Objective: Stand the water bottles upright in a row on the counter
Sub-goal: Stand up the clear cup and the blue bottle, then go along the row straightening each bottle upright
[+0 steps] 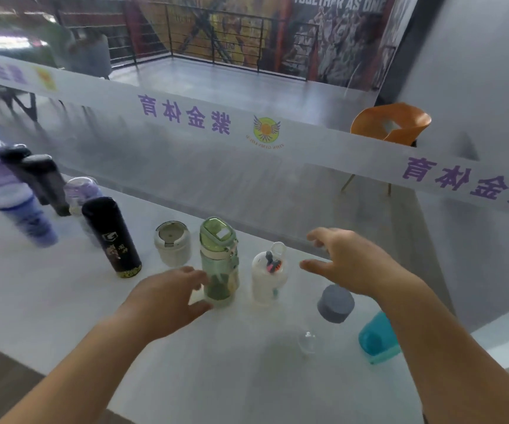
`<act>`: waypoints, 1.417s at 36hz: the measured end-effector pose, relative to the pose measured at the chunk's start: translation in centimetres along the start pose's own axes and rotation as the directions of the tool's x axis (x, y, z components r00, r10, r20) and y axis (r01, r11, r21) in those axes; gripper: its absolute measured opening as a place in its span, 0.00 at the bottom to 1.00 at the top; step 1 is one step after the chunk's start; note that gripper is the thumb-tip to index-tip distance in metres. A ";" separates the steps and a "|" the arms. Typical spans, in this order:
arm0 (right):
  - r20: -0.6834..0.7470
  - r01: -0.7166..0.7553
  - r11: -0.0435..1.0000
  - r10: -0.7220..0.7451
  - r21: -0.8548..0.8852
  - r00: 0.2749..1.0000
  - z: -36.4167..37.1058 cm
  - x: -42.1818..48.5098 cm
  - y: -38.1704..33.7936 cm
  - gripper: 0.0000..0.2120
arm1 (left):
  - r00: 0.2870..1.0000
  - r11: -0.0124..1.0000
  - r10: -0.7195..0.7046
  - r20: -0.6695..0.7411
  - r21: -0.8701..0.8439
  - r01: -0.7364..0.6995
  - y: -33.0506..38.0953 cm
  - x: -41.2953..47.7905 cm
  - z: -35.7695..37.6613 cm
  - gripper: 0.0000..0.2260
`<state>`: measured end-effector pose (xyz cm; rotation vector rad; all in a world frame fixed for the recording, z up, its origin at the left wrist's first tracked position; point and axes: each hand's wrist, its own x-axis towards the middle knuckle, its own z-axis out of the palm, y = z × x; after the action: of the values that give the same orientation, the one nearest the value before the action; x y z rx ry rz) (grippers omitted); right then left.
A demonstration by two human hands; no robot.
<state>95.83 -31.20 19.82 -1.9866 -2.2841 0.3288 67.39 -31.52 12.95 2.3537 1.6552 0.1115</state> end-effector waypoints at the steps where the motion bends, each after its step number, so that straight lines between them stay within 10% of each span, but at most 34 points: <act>1: 0.009 0.005 1.000 -0.005 0.004 1.000 0.1 0.4 -1.5 0.26 | 1.000 1.000 -0.018 -0.008 0.008 0.018 -1.4 -0.5 -0.5 0.18; 27: 0.295 0.245 0.969 -0.232 -0.008 0.927 7.8 12.8 -33.9 0.26 | 0.946 0.939 -0.322 -0.025 0.123 0.323 -32.2 -10.2 -9.0 0.20; 51: 0.211 0.392 0.909 -0.415 0.142 0.885 8.3 37.1 -48.5 0.26 | 0.909 0.912 -0.397 -0.128 0.061 0.407 -54.3 4.3 -16.5 0.17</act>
<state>41.74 -1.58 20.11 -1.4380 -2.6904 0.6484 15.75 -7.58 14.58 2.0394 2.2051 0.0961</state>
